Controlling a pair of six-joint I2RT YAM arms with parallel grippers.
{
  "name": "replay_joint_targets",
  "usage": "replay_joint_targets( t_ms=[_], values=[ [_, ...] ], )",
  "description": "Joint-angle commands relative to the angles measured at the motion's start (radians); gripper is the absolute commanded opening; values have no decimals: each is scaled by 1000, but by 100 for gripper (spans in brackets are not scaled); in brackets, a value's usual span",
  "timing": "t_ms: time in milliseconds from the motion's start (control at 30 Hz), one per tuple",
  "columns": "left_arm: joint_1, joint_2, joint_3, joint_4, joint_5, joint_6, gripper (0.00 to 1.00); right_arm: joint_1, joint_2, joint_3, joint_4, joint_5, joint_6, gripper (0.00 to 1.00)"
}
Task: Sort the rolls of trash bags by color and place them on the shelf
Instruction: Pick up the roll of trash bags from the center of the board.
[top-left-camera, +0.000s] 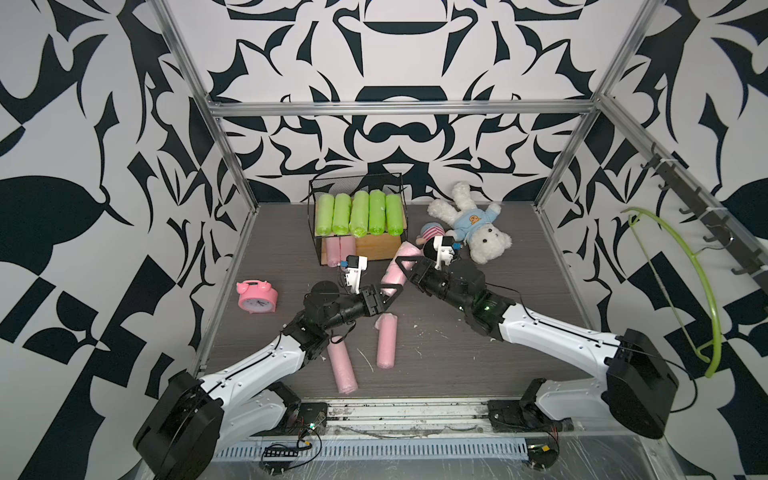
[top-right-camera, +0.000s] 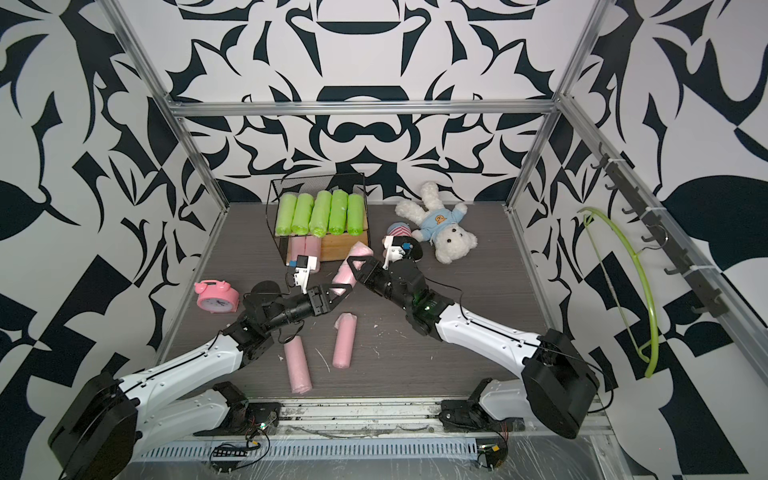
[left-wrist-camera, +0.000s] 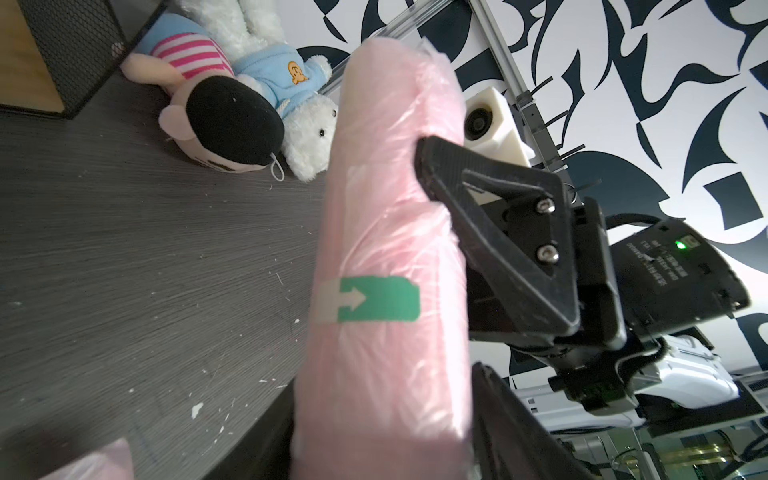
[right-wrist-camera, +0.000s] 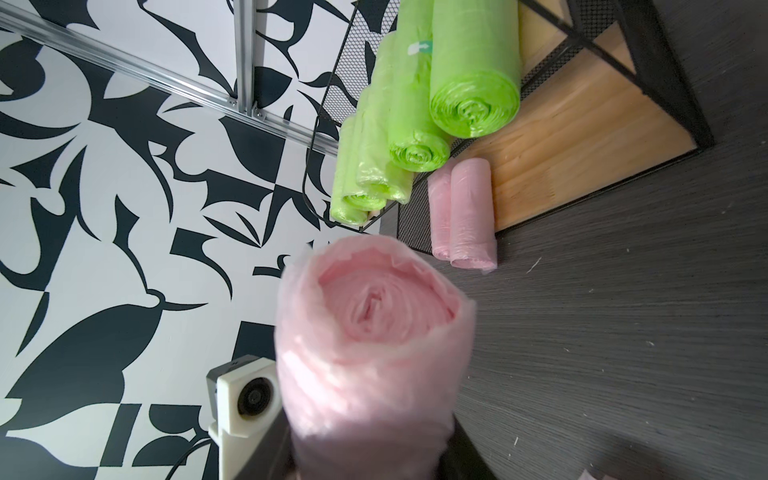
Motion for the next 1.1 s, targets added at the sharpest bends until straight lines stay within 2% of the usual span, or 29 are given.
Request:
replay_joint_targets(
  t_ms=[0,133,467,533,600,700,833,933,1067],
  values=[
    [0,0,17,35,-41,21,68,-3,-16,49,95,-20,21,41],
    [-1,-9,10,43,-69,31,67,-4,-22,43,98,-17,23,40],
    [1,-38,-12,51,-93,78,42,-11,-15,34,82,-24,17,42],
    [1,-43,-4,9,-100,109,37,-16,-17,39,48,-23,0,49],
    [1,-52,0,-36,-119,139,34,-23,-22,36,27,-24,-17,61],
    [1,-69,0,-120,-169,205,33,-49,-35,33,-26,-37,-36,70],
    [1,-68,7,-231,-262,306,33,-84,-80,7,-91,-25,-90,89],
    [1,-41,36,-329,-376,387,30,-92,-129,4,-186,26,-172,92],
    [1,41,79,-376,-523,476,30,-92,-184,18,-310,100,-283,93]
  ],
)
